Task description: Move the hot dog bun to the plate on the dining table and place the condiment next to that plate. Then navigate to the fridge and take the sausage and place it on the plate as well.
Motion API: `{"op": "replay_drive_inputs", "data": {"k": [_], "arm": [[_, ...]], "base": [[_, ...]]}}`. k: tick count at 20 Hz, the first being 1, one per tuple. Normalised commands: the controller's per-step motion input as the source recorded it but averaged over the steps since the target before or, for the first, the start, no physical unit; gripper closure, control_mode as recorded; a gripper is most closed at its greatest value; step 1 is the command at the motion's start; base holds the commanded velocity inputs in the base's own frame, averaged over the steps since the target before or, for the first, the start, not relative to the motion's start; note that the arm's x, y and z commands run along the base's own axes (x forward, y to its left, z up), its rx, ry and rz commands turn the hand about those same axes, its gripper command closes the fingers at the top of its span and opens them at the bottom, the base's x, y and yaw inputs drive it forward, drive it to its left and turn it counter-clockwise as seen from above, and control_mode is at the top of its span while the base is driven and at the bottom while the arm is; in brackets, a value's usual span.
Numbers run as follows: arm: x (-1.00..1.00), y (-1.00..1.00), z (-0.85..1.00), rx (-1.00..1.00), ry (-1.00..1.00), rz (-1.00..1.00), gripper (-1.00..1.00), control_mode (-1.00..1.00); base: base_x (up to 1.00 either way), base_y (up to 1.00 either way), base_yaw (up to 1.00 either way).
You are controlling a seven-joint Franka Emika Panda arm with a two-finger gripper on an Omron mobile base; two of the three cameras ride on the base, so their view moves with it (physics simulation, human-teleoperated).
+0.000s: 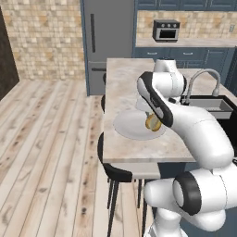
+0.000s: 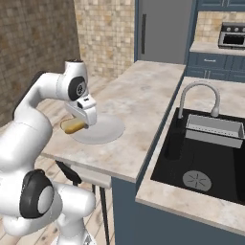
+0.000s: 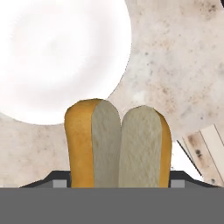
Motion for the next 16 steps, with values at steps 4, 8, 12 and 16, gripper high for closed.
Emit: {"op": "replay_drive_inputs", "data": {"k": [4,8,12,16], "arm": [[0.47,0.00,-0.23,0.00,0.01,0.01,1.00,-1.00],[0.53,0.00,-0.27,0.00,0.04,0.00,1.00,-1.00],[0.47,0.00,-0.33,0.00,0.04,0.00,1.00,-1.00],[0.37,0.00,-0.30,0.00,0.01,0.00,1.00,-1.00]], "base": [[0.00,0.00,0.00],[0.00,0.00,0.00],[0.00,0.00,0.00],[0.00,0.00,0.00]]}}
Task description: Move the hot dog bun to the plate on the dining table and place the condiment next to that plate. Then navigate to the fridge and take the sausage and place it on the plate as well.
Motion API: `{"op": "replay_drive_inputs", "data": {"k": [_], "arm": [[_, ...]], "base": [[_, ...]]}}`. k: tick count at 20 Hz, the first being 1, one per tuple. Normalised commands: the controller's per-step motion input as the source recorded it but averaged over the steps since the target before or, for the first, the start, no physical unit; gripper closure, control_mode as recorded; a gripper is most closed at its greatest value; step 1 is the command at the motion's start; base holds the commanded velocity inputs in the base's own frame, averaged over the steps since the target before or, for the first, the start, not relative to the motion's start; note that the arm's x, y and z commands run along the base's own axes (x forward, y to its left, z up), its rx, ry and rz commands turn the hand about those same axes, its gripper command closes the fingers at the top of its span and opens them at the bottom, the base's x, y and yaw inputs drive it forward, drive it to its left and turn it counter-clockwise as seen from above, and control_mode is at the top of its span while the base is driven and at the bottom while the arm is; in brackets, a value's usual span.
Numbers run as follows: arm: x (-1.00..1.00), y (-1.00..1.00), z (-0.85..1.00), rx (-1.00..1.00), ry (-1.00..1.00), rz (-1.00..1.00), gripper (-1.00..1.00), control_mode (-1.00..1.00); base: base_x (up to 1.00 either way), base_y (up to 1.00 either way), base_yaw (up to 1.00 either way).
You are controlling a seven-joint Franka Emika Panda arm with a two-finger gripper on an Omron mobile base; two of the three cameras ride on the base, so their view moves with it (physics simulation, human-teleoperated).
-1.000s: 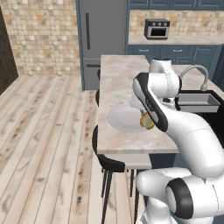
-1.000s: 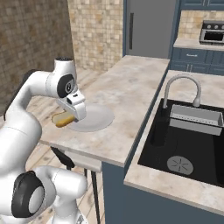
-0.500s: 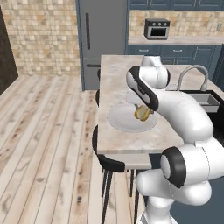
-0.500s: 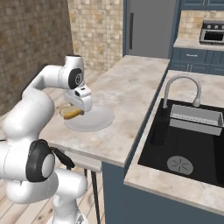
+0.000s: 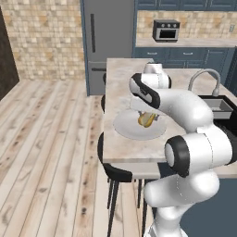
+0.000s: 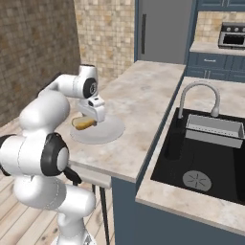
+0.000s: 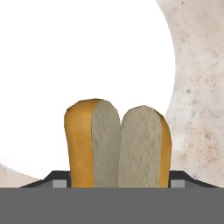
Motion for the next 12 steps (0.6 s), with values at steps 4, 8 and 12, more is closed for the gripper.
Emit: {"op": "replay_drive_inputs", "data": {"k": [4,8,12], "arm": [[0.27,0.00,-0.33,0.00,0.02,0.00,1.00,-1.00],[0.21,0.00,-0.32,0.00,0.02,0.00,1.00,-1.00],[0.09,0.00,-0.32,0.00,0.02,0.00,1.00,-1.00]], "base": [[0.00,0.00,0.00],[0.00,0.00,0.00],[0.00,0.00,0.00]]}}
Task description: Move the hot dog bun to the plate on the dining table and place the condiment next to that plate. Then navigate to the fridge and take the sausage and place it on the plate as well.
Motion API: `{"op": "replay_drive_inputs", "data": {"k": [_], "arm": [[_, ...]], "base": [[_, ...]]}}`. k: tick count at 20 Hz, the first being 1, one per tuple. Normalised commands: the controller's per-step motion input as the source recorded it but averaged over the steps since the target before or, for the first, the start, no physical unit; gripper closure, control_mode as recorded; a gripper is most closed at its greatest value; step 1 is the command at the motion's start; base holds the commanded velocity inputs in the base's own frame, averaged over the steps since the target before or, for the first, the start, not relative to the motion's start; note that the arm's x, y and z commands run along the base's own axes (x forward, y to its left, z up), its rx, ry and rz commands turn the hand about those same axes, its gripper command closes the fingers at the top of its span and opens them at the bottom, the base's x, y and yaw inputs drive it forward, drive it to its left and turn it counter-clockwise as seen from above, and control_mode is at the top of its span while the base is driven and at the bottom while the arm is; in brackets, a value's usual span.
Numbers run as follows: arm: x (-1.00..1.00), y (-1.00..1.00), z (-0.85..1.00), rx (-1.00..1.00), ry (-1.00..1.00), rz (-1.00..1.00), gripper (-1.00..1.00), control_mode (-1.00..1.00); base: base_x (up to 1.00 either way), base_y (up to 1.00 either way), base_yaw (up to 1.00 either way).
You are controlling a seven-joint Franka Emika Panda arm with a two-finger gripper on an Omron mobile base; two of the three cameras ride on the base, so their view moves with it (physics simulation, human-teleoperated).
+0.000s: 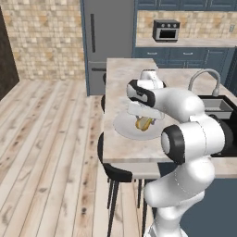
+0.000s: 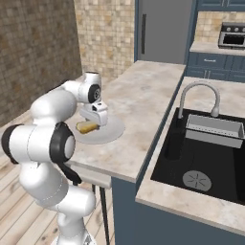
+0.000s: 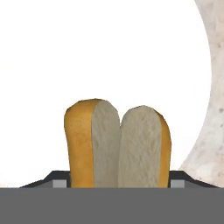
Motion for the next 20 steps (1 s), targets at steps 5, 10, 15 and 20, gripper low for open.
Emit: {"op": "replay_drive_inputs", "data": {"k": [5,10,15,20], "arm": [[0.06,0.00,-0.26,0.00,0.01,0.00,1.00,-1.00],[0.08,0.01,-0.24,0.00,0.00,0.00,-1.00,-1.00],[0.00,0.00,-0.09,0.00,0.00,0.00,-1.00,-1.00],[0.00,0.00,0.00,0.00,-0.01,0.00,-1.00,-1.00]], "base": [[0.00,0.00,0.00],[0.00,0.00,0.00],[0.00,0.00,0.00],[0.00,0.00,0.00]]}}
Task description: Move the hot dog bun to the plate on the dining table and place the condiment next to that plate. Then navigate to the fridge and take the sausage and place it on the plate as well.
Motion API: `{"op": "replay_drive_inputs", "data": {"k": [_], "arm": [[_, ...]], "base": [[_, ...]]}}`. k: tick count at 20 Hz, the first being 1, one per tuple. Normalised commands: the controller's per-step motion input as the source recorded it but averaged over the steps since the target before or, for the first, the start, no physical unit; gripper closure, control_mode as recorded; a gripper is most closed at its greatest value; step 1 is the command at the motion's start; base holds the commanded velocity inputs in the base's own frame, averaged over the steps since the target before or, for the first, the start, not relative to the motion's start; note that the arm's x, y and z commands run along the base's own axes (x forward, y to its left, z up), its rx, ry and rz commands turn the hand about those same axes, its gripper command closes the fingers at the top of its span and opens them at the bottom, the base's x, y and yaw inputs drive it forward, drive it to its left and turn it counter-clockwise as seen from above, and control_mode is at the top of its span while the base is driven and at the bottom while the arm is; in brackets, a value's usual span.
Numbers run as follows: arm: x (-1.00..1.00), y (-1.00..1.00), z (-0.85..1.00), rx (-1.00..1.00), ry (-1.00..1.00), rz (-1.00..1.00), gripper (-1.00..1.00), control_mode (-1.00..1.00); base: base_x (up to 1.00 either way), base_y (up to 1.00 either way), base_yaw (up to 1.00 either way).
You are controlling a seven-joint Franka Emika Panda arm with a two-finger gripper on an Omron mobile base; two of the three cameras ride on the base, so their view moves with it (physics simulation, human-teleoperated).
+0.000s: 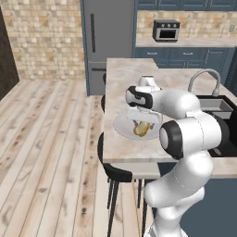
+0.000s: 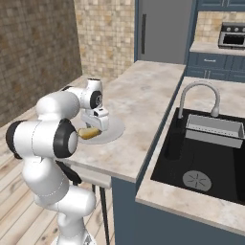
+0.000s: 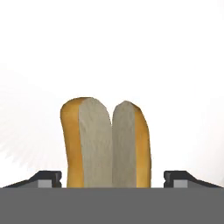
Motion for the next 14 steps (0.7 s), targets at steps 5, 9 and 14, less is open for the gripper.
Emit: {"op": "replay_drive_inputs", "data": {"k": [5,9,14], "arm": [[-0.04,0.00,0.09,0.00,-0.04,0.00,-1.00,-1.00],[-0.18,-0.01,0.42,0.00,-0.09,0.00,-1.00,-1.00],[-0.35,-0.04,0.63,0.00,-0.10,0.00,-1.00,-1.00]], "base": [[0.00,0.00,0.00],[0.00,0.00,0.00],[0.00,0.00,0.00]]}}
